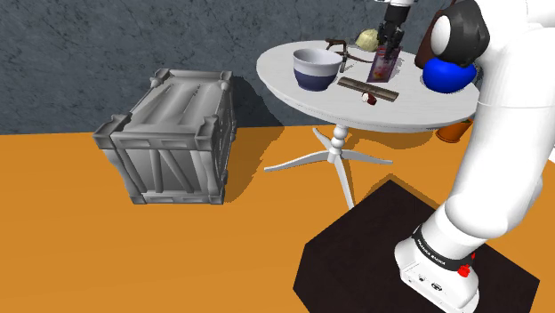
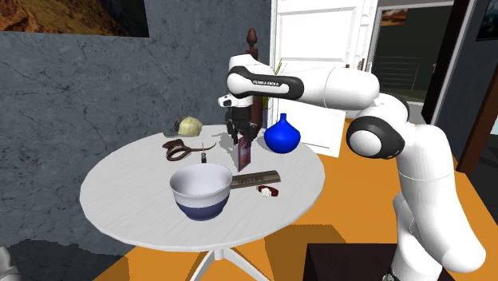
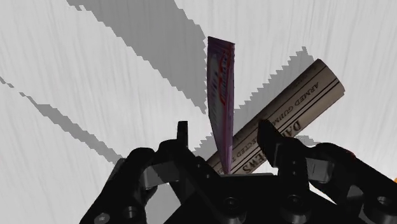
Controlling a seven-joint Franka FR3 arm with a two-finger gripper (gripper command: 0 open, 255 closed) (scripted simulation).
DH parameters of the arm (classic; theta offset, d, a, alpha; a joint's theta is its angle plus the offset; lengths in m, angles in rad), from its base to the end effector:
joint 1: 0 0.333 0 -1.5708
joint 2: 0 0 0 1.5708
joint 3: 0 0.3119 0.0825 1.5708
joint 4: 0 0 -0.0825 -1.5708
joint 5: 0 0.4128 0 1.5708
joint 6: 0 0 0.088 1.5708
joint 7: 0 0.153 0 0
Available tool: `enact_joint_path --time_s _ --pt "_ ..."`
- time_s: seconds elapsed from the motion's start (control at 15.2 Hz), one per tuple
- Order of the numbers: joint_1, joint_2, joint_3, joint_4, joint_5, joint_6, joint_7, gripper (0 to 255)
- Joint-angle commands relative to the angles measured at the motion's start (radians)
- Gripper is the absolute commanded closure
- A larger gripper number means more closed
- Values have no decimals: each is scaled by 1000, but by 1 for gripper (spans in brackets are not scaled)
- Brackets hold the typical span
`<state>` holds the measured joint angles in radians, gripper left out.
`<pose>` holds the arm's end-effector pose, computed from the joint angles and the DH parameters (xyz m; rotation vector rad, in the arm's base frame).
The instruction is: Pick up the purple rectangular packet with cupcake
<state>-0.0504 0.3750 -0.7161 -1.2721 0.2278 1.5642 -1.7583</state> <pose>0.5543 -0.3829 0.5318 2.7276 1.5428 -0.0207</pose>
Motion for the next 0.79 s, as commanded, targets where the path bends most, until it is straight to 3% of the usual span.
enact_joint_path --time_s 0.0,0.53,0.73 --pt "1 -1 0 -5 -1 4 0 255" --pt "2 -1 0 -4 -1 3 1 255" --pt "-16 14 1 60 9 -47 -1 255"
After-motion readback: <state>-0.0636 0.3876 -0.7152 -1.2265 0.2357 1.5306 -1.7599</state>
